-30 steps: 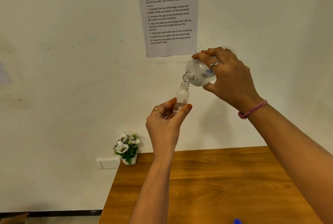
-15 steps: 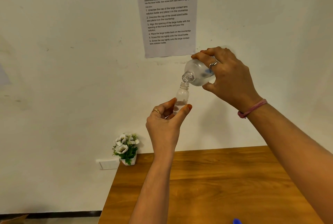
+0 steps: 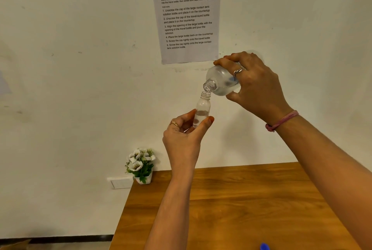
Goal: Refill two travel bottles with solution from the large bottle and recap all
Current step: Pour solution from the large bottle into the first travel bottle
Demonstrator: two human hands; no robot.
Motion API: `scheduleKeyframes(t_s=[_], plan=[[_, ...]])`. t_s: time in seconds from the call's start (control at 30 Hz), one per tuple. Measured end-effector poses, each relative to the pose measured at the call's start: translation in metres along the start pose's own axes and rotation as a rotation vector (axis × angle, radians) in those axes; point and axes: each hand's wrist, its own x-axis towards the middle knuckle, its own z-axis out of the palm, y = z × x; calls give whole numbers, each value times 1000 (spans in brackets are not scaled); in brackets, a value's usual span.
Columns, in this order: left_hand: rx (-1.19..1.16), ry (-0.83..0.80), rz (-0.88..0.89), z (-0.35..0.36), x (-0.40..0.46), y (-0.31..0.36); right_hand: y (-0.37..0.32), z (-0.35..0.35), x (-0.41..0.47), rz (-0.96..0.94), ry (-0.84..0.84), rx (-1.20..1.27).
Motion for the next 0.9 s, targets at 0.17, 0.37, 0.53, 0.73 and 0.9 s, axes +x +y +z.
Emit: scheduleKeyframes(t_s=[0.17,0.37,0.53,0.73,0.9], plan=[[7,10,1,0,0,-1,0,0,-1,1,-3,0],[4,13,-2,1,0,-1,0,2,0,2,-3,-1],[10,16,-3,1,1,-2,0,4,0,0,-4,5],[3,15,-13,1,2,-3,1,5,0,2,-10,5],[8,13,-10,1,2,-4,1,5,0,-2,-5,1]])
